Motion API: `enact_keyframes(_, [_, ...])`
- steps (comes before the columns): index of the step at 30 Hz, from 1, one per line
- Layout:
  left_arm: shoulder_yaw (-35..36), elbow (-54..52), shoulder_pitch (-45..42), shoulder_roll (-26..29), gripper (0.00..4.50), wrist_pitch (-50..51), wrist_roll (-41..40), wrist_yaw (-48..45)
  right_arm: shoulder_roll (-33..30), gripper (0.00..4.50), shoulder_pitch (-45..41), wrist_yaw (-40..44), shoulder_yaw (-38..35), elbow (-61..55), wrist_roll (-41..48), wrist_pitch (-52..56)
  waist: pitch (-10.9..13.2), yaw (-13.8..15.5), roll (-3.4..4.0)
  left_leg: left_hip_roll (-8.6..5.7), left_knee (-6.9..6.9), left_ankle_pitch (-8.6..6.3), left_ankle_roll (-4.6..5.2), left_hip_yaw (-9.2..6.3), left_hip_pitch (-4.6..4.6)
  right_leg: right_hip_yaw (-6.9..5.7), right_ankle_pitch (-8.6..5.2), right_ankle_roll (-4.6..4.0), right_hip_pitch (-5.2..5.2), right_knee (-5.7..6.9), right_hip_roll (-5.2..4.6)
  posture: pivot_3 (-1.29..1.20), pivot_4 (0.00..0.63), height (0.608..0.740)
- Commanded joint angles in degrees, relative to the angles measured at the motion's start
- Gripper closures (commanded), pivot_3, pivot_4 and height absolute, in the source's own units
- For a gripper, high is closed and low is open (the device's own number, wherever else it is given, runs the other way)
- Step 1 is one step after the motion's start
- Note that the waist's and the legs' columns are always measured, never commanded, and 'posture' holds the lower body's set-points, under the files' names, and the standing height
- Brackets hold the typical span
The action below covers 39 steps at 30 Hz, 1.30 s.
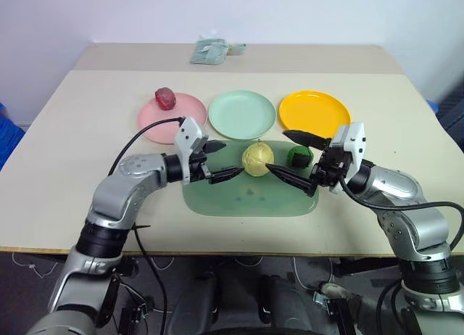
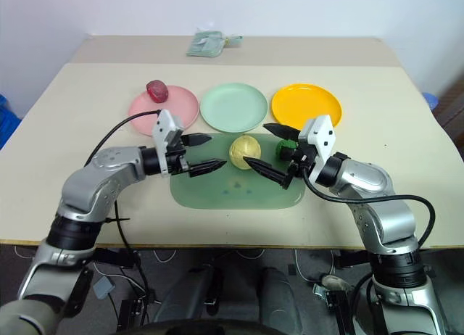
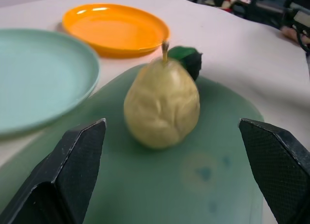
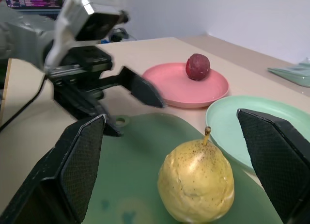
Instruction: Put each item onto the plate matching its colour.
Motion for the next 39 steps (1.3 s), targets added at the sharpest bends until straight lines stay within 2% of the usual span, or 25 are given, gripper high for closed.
enact_keyframes(1, [-0.25,0.32,-1.32,-0.43,0.03,-1.56,0.61,-0.97,-0.22,0.00,-0.61,-0.08,-0.79,-1.91,-0.04,-0.76,0.00,-0.24,0.00,0.01,-0.01,0.00,0.00,0.01,0.00,0.01,0.03,0.06,-0.02,0.00,0.01,0.00,0.150,0.740])
enact_keyframes(5, [3.61,-7.09,5.64,4.01,0.03,-0.64,-1.88,-2.74,1.32,0.00,-2.26,-1.70,1.35,-0.12,-2.91,-1.92,0.00,-1.54,0.02,0.04,-0.11,0.00,0.00,0.01,0.00,0.03,0.04,0.06,-0.07,0.02,0.01,0.00,0.150,0.740])
enact_keyframes(7, [7.03,-10.36,11.43,5.54,0.03,-6.30,-2.06,-4.08,2.21,0.00,-3.27,-2.80,2.32,1.51,-4.83,-2.50,0.01,-1.87,0.03,0.04,-0.18,0.00,-0.01,0.02,0.00,0.08,0.03,0.05,-0.12,0.01,0.00,0.00,0.150,0.740])
enact_keyframes(8, [10.18,-12.08,16.18,8.05,0.03,-9.67,-2.92,-7.68,2.70,0.00,-3.94,-3.27,2.88,2.62,-5.83,-2.83,0.01,-2.10,0.04,0.04,-0.21,0.01,-0.02,0.02,0.00,0.09,0.03,0.05,-0.14,0.01,0.00,0.00,0.150,0.740])
enact_keyframes(11, [19.47,-14.37,26.69,15.64,0.03,-10.21,-10.03,-18.61,3.91,0.00,-5.43,-3.82,3.93,5.18,-7.62,-3.68,0.02,-2.71,0.05,0.06,-0.40,0.04,-0.08,0.06,0.01,0.16,-0.10,-0.19,-0.25,0.01,-0.04,0.00,0.150,0.740])
enact_keyframes(16, [28.86,-14.94,35.93,22.43,0.03,-12.66,-14.36,-27.46,5.48,0.00,-7.32,-2.63,5.37,8.72,-8.59,-4.17,0.05,-1.73,0.10,0.05,-0.49,0.07,-0.13,0.08,0.03,0.14,-0.21,-0.42,-0.23,-0.12,-0.11,0.00,0.150,0.740])
enact_keyframes(20, [32.07,-18.66,40.01,23.11,0.03,-11.68,-17.90,-27.86,7.38,0.00,-9.64,-1.14,7.46,13.03,-9.53,-4.36,0.05,-1.45,0.10,0.04,-0.51,0.04,-0.09,0.10,0.05,0.14,-0.21,-0.42,-0.23,-0.20,-0.14,0.00,0.150,0.740])
enact_keyframes(25, [31.58,-24.08,41.94,21.43,0.03,-10.79,-19.54,-23.05,9.65,0.00,-12.45,1.07,9.78,18.70,-10.17,-3.38,0.06,-1.64,0.11,0.05,-0.56,0.05,-0.10,0.11,0.07,0.15,-0.21,-0.42,-0.22,-0.15,-0.11,0.00,0.150,0.740])
enact_keyframes(35, [32.53,-26.57,40.69,21.43,0.03,-9.03,-22.68,-17.26,12.56,0.00,-14.88,2.48,11.61,32.03,-15.85,-9.65,0.05,-1.82,0.11,0.06,-0.64,0.08,-0.15,0.11,0.16,0.15,-0.20,-0.43,-0.20,-0.11,-0.01,0.00,0.150,0.740])
enact_keyframes(39, [32.42,-27.23,40.81,21.51,0.00,-8.92,-22.81,-16.03,13.19,1.11,-15.99,2.32,10.89,35.79,-17.02,-12.01,0.05,-2.07,0.12,0.05,-0.64,0.11,-0.19,0.11,0.16,0.16,-0.18,-0.42,-0.21,-0.10,0.01,0.00,0.150,0.740])
